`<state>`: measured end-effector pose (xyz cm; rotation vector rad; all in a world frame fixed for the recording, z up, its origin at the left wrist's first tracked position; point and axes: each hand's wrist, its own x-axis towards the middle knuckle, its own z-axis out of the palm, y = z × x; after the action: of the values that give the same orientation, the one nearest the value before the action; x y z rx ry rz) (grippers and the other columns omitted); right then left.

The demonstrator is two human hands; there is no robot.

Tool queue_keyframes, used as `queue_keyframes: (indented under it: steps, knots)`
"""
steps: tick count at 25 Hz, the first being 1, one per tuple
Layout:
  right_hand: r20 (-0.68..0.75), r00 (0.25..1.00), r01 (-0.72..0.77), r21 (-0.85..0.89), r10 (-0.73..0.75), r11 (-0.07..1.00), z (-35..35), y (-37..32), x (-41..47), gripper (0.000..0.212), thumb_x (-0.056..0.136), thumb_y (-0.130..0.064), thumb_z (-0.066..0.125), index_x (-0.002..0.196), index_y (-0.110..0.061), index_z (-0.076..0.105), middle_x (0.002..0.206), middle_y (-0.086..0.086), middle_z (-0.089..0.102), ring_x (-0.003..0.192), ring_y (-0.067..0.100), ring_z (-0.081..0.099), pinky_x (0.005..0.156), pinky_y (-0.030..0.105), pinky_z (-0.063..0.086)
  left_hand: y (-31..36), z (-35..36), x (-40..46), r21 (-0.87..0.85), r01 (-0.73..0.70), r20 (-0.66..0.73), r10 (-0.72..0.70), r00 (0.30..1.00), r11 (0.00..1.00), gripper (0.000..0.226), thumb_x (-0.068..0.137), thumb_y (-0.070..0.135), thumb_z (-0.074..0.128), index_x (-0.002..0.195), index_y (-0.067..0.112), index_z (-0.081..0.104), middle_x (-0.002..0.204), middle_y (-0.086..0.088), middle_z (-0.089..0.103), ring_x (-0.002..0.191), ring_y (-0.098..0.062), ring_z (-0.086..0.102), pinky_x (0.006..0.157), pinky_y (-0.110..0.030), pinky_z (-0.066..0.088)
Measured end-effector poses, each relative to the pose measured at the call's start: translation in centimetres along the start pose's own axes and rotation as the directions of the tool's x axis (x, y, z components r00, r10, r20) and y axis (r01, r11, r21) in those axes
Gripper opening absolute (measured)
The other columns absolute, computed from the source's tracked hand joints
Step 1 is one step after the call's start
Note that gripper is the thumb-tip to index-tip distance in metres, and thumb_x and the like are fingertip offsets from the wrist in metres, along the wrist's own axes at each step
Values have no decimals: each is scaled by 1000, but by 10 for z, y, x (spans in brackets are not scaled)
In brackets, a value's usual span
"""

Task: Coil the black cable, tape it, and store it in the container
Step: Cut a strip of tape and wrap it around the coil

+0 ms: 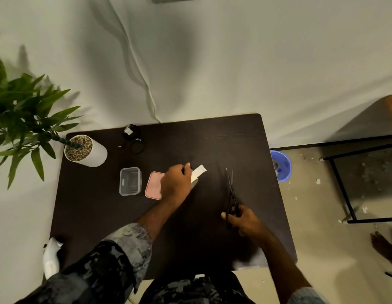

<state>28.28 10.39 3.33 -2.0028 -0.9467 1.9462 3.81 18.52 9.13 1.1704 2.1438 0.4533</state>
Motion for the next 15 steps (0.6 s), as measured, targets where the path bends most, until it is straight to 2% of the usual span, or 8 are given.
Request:
queue_keyframes:
  steps: [2,4,7,8,12,15]
  knots:
    - [143,990,24,-120,-6,992,5,2,-15,60,78,-49,90,118,-16,58,89,7,61,54,7,55,46,25,43,-1,-7,4,39,-54,-19,55,998,998,50,102,51,45,73,16,66,68,-1,67,67,-23,66,63,-43,55]
    - [246,969,80,-225,-23,971,12,-2,-26,67,74,-56,88,122,-21,56,101,3,64,67,7,63,51,24,49,1,-12,4,74,-128,2,128,992,989,48,104,46,48,73,14,66,69,-3,68,66,-23,65,61,-41,51]
    - [321,946,143,-297,-42,944,26,-17,-39,76,72,-61,87,131,-26,53,122,-2,64,102,16,70,70,26,57,3,-15,-1,109,-224,85,215,973,969,46,104,47,47,76,16,67,70,-2,69,66,-20,66,60,-40,52]
    - [322,945,159,-296,-58,942,30,-20,-41,76,74,-59,87,132,-26,52,123,-2,64,107,17,69,73,27,58,4,-15,-5,114,-235,113,223,968,965,46,104,48,47,76,17,67,70,-1,69,66,-19,66,60,-40,54]
    - [302,948,176,-250,-96,952,36,-28,-48,65,83,-51,84,132,-24,50,120,0,63,101,20,73,63,27,58,4,-15,-15,116,-263,136,247,959,958,51,100,56,42,77,18,67,68,1,69,65,-20,68,64,-47,59]
    - [304,946,168,-169,-111,971,36,-27,-50,65,85,-48,82,136,-23,50,124,5,65,102,23,74,68,32,63,4,-17,-20,140,-272,144,252,957,952,47,103,50,46,73,18,63,68,-1,67,66,-21,66,66,-49,58]
